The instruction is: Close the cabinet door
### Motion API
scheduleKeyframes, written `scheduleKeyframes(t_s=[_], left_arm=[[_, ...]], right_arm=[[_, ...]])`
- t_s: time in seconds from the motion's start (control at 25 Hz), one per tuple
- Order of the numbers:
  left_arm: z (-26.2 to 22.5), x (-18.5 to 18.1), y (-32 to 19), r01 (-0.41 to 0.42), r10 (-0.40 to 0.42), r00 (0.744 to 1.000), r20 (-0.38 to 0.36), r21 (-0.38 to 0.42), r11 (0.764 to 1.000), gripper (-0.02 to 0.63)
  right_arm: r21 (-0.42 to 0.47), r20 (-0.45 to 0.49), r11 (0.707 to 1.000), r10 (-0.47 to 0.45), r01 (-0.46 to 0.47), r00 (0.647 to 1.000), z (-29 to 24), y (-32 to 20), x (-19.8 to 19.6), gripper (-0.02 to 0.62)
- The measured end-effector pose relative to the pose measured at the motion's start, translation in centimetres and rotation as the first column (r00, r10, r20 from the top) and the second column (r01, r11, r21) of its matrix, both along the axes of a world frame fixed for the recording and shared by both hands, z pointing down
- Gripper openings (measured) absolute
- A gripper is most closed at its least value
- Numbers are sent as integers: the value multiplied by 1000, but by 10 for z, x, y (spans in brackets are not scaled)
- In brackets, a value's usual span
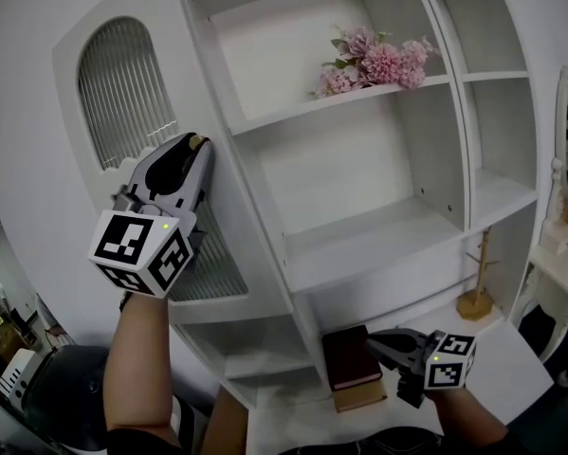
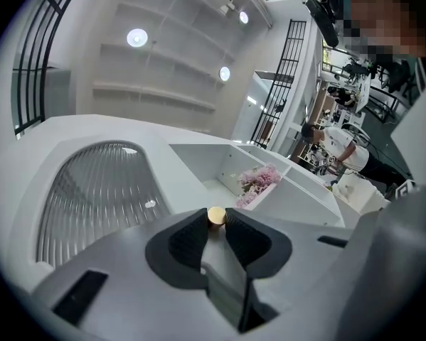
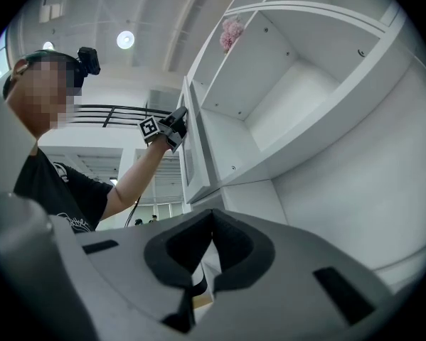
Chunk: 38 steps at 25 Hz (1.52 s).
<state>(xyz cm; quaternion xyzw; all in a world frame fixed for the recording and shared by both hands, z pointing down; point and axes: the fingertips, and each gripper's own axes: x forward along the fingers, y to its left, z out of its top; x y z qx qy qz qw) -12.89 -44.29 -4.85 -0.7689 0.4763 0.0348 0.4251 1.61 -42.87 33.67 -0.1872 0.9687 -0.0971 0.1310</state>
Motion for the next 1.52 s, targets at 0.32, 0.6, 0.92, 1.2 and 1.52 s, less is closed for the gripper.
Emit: scheduleKeyframes(t_s=[0.32, 0.6, 0.92, 1.2, 1.52], left_arm=[[0, -1, -27, 72, -72, 997, -10, -24, 997, 80], [1, -3, -31, 97, -97, 995, -24, -37, 995, 80], [-1, -3, -33, 127, -129, 991, -25, -80, 989, 87], [4, -5, -17, 130, -134, 990, -42, -78, 988, 179], [76, -9, 33, -23, 2, 994, -111, -185, 982, 183]], right_arm=[[-13, 9, 1000, -26, 26, 1000, 6, -6, 7, 5], [-31, -18, 998, -61, 60, 998, 13, -5, 14, 5], [-34, -41, 998, -54, 53, 998, 16, 3, 30, 5], [-27, -52, 998, -55, 54, 997, 13, 28, 26, 5], [-13, -105, 999, -30, 29, 994, 13, 73, 21, 5]])
